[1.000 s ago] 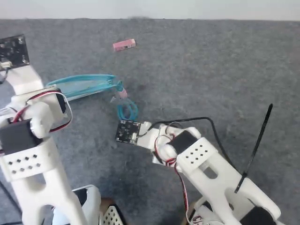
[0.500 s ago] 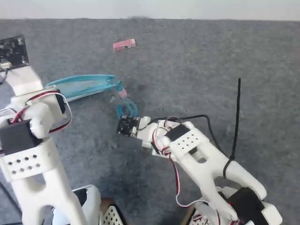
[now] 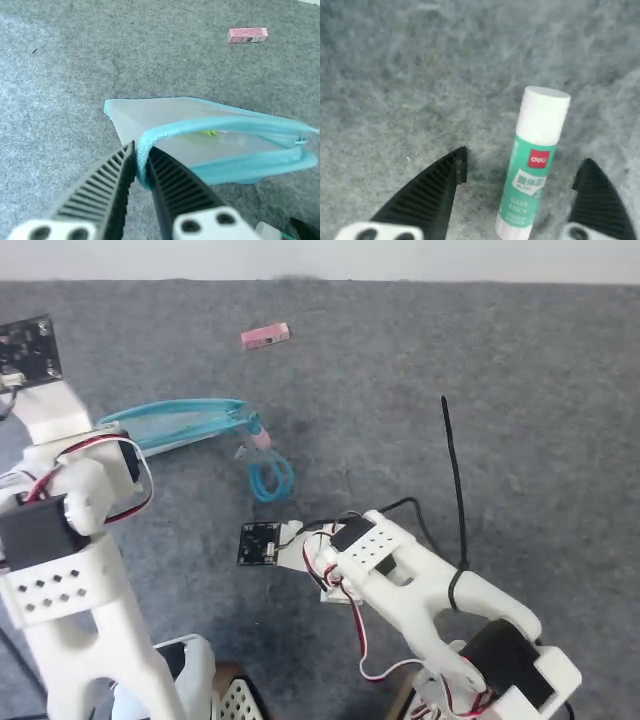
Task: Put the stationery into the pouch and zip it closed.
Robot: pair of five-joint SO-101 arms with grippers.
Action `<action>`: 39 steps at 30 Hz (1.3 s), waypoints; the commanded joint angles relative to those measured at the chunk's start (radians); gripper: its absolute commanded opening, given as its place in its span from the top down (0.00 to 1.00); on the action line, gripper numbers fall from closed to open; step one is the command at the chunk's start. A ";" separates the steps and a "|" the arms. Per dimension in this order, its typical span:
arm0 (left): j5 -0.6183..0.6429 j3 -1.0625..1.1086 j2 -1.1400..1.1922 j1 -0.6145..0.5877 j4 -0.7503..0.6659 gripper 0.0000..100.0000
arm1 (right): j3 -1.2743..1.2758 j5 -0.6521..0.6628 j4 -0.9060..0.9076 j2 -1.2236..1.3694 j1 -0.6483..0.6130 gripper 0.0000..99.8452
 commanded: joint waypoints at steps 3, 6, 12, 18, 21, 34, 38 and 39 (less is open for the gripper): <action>-0.006 -0.007 -0.006 -0.005 -0.008 0.99 | -0.048 0.011 -0.018 0.010 -0.010 0.86; -0.006 -0.007 -0.006 -0.005 -0.008 0.99 | -0.048 0.011 -0.015 -0.001 -0.010 0.89; -0.006 -0.007 -0.006 -0.005 -0.008 0.99 | -0.106 -0.015 0.054 -0.061 0.016 0.99; -0.006 -0.007 -0.006 -0.005 -0.008 0.99 | -0.146 -0.130 0.120 -0.352 0.079 0.99; -0.006 -0.007 -0.006 -0.005 -0.009 0.99 | -0.161 -0.258 0.067 -0.561 0.120 0.99; -0.006 -0.007 -0.006 -0.005 -0.005 0.99 | -0.147 -0.718 -0.986 -0.596 0.007 0.99; -0.006 -0.007 -0.006 -0.005 -0.005 0.99 | -0.270 -0.614 -1.015 -0.401 -0.101 0.99; -0.006 -0.007 -0.006 -0.005 -0.006 0.99 | -0.296 -0.606 -1.040 -0.357 -0.102 0.99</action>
